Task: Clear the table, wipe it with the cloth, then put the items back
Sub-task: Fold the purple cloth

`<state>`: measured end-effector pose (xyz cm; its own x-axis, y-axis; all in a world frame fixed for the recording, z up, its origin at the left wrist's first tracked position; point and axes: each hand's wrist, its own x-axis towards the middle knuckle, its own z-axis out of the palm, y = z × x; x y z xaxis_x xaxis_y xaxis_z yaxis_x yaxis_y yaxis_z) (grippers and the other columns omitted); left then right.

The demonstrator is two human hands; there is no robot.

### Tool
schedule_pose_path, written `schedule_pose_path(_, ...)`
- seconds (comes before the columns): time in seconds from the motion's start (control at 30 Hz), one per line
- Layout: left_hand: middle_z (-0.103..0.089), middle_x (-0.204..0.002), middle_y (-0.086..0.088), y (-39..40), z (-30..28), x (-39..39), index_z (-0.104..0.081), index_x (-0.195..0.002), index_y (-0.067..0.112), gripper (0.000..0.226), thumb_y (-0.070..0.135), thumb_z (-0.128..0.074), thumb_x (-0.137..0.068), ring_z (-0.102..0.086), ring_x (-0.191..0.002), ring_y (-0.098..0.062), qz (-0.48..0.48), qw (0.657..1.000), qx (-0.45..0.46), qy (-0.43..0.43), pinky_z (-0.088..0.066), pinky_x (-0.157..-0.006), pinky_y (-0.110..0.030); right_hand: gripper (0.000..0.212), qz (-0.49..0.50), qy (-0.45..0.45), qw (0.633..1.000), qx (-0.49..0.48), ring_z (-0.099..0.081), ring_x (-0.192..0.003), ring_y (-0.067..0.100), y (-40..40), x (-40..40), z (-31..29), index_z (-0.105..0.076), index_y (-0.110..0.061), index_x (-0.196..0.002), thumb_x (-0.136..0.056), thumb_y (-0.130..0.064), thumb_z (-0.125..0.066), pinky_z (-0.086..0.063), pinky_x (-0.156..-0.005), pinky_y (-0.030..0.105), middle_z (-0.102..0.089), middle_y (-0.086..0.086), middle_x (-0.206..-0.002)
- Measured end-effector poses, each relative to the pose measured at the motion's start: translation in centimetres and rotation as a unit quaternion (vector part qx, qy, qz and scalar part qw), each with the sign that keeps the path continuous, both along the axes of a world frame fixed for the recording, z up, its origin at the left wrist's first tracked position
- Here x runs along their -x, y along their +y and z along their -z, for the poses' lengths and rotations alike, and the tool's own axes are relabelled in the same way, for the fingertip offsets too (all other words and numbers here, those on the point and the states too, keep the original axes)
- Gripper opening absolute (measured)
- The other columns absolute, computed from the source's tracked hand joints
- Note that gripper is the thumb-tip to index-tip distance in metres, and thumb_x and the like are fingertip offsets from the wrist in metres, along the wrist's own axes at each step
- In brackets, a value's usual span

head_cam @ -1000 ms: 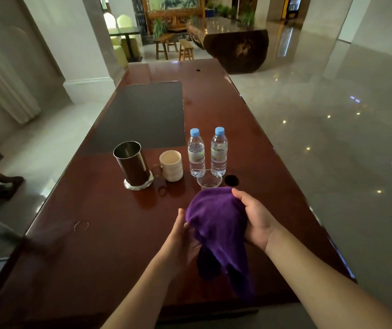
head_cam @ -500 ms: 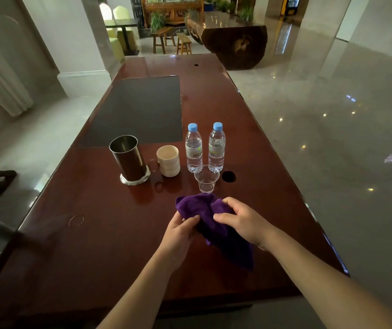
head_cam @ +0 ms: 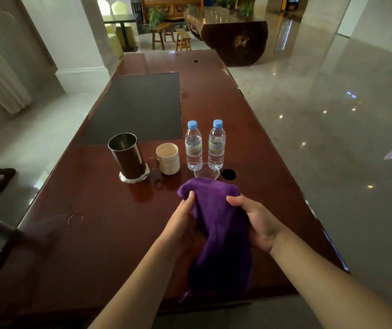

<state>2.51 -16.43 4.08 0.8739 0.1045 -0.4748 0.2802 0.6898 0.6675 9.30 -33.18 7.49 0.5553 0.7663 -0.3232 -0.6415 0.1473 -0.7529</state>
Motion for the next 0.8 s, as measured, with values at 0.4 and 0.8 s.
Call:
schedule_pose_path(0.4, -0.067, -0.119, -0.024, 0.6, 0.0, 1.4, -0.069, -0.116, 0.003, 0.043, 0.018, -0.078, -0.077, -0.066, -0.107, -0.038, 0.119, 0.989, 0.059, 0.059, -0.054, -0.087, -0.048, 0.041, 0.09, 0.049, 0.993, 0.054, -0.065, -0.115, 0.033, -1.0, -1.1, 1.7, -0.057, -0.018, -0.132, -0.091, -0.023, -0.059, -0.051, -0.094, 0.046, -0.067, 0.016, -0.125)
schedule_pose_path(0.8, -0.073, -0.106, -0.018, 1.7, -2.5, 0.9, -0.063, -0.118, 0.013, 0.026, 0.01, -0.059, -0.093, -0.072, -0.093, -0.034, 0.075, 0.991, -0.049, 0.101, -0.056, -0.08, -0.049, 0.034, 0.076, 0.078, 0.984, 0.137, -0.069, -0.107, 0.033, -1.2, -2.8, 1.2, -0.058, -0.007, -0.129, -0.097, -0.015, -0.054, -0.05, -0.094, 0.046, -0.07, 0.019, -0.117)
